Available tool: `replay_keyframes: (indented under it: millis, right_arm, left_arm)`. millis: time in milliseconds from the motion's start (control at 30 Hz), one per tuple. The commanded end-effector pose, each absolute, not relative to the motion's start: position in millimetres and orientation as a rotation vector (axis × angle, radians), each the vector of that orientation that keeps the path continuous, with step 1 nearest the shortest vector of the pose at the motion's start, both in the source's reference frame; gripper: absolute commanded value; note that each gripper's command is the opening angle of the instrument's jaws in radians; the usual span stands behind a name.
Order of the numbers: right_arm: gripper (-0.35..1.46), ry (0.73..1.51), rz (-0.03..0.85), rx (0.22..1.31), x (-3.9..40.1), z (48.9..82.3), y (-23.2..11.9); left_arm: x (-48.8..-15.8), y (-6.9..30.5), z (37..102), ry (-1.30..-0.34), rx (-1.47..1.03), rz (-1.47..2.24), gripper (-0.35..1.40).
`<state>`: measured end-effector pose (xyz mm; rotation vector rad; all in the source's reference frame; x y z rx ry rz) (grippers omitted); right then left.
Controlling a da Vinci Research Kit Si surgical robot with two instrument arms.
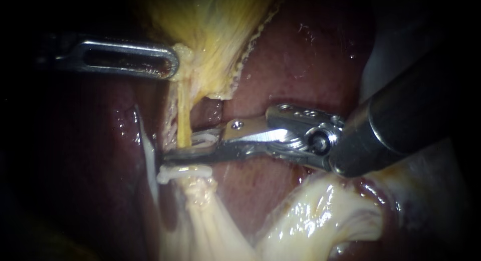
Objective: Clipping second clip left tube
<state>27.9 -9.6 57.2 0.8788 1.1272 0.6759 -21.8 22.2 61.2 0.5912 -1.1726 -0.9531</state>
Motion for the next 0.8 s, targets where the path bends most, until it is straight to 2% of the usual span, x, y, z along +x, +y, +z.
replay_keyframes:
  millis: [33,133,200,367,600,800]
  right_arm:
    - [0.21,1.127,0.674,0.881,27.9,57.1,-9.6]
    - [0.42,1.132,0.671,0.886,28.1,57.2,-9.6]
    - [0.49,1.144,0.651,0.873,28.6,57.5,-9.6]
    - [0.5,1.155,0.618,0.868,27.9,58.0,-9.3]
    - [0.5,1.108,0.57,0.85,25.7,58.5,-9.0]
    - [0.5,1.102,0.555,0.852,23.4,58.3,-9.1]
  left_arm:
    - [-21.8,22.2,61.2,-1.173,0.591,-0.953,-0.35]
    - [-21.8,22.2,61.2,-1.173,0.591,-0.953,-0.35]
    - [-21.8,22.2,61.2,-1.173,0.591,-0.953,-0.35]
    - [-21.6,22.2,61.2,-1.173,0.592,-0.952,-0.35]
    - [-21.5,22.1,61.2,-1.173,0.593,-0.951,-0.35]
    - [-21.4,22.1,61.2,-1.173,0.593,-0.951,-0.35]
